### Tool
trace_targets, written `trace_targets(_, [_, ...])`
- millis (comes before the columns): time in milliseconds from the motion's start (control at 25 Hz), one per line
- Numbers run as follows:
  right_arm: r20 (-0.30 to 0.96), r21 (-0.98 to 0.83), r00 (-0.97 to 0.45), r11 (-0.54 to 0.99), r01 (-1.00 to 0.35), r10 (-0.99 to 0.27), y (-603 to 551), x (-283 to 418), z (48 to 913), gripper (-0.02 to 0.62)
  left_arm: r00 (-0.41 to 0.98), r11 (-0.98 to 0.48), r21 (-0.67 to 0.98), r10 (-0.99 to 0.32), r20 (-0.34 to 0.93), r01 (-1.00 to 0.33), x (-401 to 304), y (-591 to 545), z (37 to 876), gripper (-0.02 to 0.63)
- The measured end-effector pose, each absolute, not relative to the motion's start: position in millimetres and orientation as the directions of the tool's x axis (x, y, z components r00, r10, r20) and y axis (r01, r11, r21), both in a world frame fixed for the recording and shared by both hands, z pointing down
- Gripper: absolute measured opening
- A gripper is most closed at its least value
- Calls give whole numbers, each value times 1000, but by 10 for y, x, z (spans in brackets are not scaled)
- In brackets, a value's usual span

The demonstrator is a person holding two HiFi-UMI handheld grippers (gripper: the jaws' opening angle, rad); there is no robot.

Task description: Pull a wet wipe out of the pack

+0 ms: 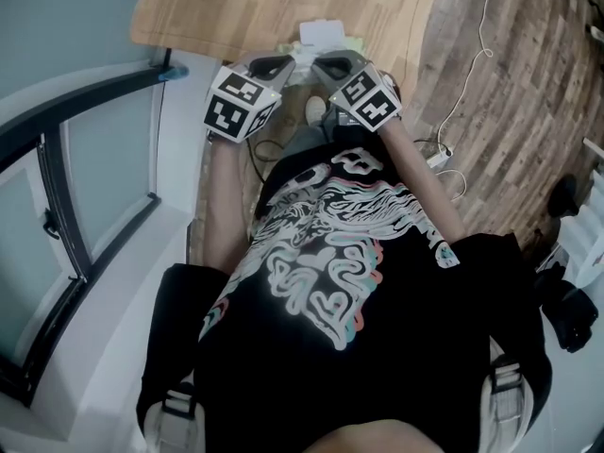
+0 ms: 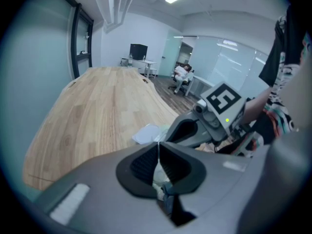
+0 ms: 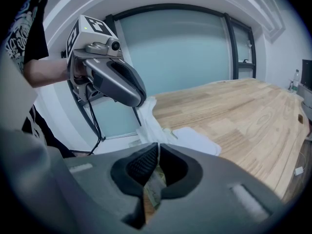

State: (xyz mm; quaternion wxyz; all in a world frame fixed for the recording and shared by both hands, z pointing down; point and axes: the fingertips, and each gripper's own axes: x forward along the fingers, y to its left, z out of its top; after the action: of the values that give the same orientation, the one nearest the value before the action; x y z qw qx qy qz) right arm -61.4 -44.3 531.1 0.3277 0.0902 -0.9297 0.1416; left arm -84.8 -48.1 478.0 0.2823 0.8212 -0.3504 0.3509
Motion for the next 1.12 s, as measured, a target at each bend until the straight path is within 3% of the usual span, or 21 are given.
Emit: trace_targets(1120, [645,-192,-760,945,-265,-82,-412,-618,5345,14,458,-543,174,-447,768,-821,-1220,-467,4640,-2])
